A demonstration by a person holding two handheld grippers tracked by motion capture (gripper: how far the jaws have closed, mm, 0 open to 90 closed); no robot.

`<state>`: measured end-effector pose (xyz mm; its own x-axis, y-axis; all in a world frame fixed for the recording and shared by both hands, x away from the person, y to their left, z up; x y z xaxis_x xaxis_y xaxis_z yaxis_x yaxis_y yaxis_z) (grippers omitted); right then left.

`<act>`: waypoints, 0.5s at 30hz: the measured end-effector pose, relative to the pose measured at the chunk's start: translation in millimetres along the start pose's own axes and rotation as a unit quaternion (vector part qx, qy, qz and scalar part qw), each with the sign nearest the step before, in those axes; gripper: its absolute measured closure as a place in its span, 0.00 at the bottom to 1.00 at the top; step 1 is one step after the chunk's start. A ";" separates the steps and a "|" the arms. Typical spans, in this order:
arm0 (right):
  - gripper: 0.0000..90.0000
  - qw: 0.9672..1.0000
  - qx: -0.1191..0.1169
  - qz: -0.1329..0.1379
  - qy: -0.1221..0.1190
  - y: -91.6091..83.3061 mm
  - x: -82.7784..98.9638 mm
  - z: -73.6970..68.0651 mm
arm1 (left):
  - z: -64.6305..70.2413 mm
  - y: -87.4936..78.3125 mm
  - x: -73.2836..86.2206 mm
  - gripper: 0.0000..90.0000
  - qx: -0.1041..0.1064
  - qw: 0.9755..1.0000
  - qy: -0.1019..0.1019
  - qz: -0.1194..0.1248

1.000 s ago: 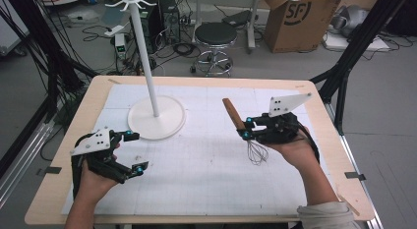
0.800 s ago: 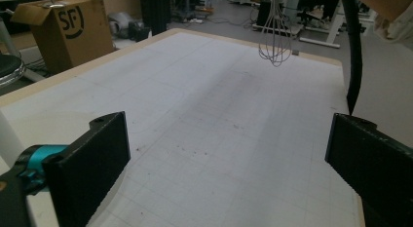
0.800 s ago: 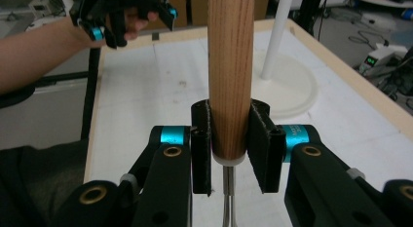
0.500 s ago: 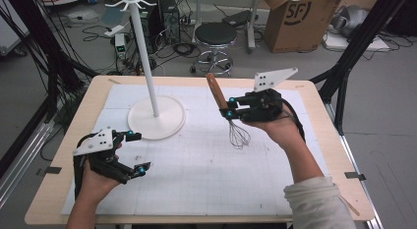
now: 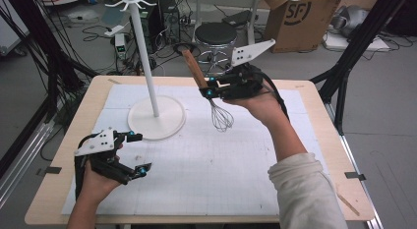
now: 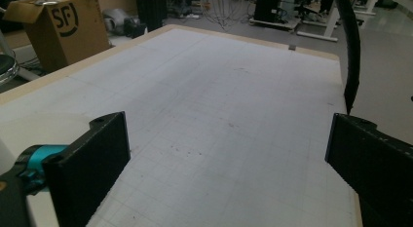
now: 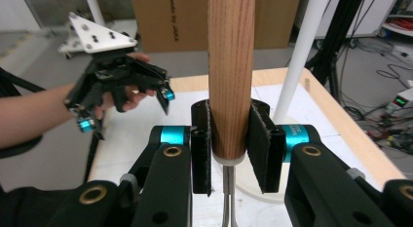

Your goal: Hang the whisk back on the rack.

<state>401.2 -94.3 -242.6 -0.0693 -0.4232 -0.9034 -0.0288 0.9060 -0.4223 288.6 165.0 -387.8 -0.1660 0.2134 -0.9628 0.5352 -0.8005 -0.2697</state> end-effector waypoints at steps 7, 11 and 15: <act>0.82 1.000 -0.001 0.005 0.004 10.0 -18.4 16.1 | 0.3 -0.3 -0.2 0.03 0.000 1.000 0.000 0.000; 0.82 1.000 -0.004 -0.001 0.000 16.8 -27.6 24.2 | 0.5 -0.3 -0.3 0.03 0.000 1.000 0.000 0.000; 0.82 1.000 -0.008 0.000 -0.004 23.3 -39.8 30.1 | -0.3 -0.2 0.4 0.03 0.001 1.000 -0.002 0.001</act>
<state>433.3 -56.4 -218.7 -0.0605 -0.4229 -0.9041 -0.0456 0.9060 -0.4208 288.6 165.5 -388.2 -0.1677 0.2089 -0.9635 0.5337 -0.8025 -0.2669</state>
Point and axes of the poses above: each handheld gripper's, and its own axes: y roughly forward along the jaws, x roughly out of its underside, z roughly to its right, the point moved 6 cm from there along y, roughly forward along the jaws, and after that the axes turned 9 degrees about -x, right-handed, at the moved point
